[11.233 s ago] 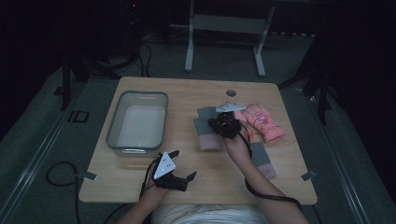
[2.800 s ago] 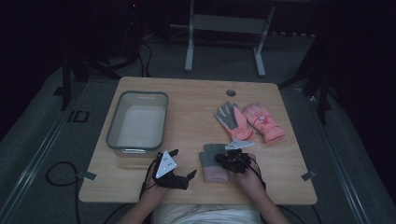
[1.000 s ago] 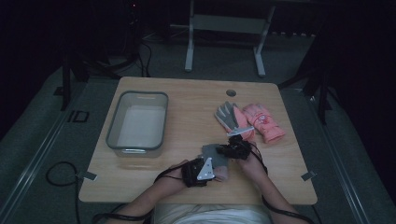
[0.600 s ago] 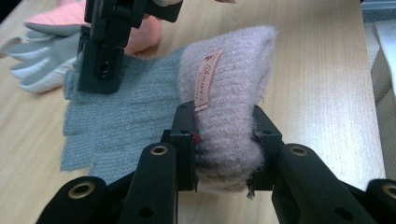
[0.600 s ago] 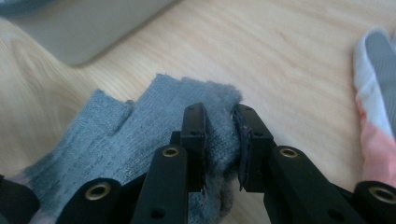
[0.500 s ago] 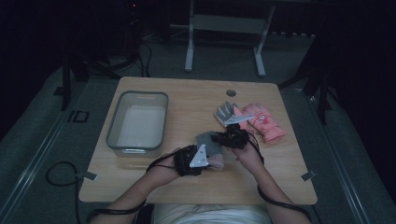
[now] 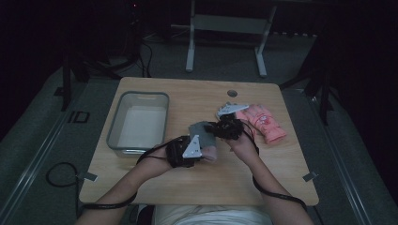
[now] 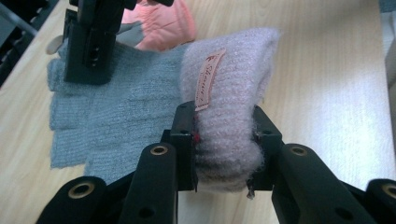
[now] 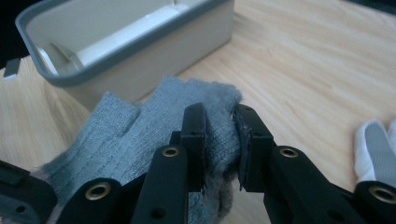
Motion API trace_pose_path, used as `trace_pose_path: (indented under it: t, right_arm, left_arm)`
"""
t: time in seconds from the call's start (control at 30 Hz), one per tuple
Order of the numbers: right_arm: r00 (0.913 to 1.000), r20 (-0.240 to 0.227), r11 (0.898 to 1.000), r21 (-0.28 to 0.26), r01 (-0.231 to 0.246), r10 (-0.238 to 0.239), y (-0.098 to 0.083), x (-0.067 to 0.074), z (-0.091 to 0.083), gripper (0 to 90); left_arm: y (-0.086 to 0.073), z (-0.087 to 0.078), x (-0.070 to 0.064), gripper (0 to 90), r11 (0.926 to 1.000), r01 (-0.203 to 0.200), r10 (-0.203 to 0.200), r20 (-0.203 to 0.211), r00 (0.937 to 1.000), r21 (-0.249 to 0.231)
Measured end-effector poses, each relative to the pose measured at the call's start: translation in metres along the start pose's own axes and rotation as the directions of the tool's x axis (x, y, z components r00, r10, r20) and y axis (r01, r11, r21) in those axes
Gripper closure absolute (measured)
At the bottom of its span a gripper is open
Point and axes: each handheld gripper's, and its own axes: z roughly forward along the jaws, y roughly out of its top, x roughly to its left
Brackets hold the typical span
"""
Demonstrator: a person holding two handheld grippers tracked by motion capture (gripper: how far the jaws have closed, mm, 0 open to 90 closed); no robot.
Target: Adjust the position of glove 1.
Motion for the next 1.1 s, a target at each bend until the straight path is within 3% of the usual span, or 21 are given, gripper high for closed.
trace_pose_path:
  t: [0.17,0.53,0.9,1.1]
  right_arm:
    - [0.9996,0.002,1.0,-0.012,0.028,-0.028,0.017,0.005,0.004,75.8]
    - [0.9979,-0.018,0.998,-0.033,0.062,-0.063,0.055,0.018,0.025,75.8]
    - [0.995,-0.049,0.996,-0.032,0.086,-0.087,0.085,0.036,0.056,75.8]
    - [0.9926,-0.088,0.996,-0.046,0.08,-0.084,0.101,0.047,0.077,75.8]
  left_arm:
    - [-0.001,-0.011,0.009,69.0,0.9998,-0.011,0.012,-0.024,0.9996,0.018]
    - [-0.013,-0.043,0.031,68.9,0.9987,0.003,0.0,-0.065,0.9979,0.051]
    - [-0.038,-0.069,0.048,68.7,0.9951,0.031,-0.021,-0.099,0.9948,0.094]
    - [-0.056,-0.086,0.057,68.7,0.992,0.048,-0.034,-0.119,0.9924,0.116]
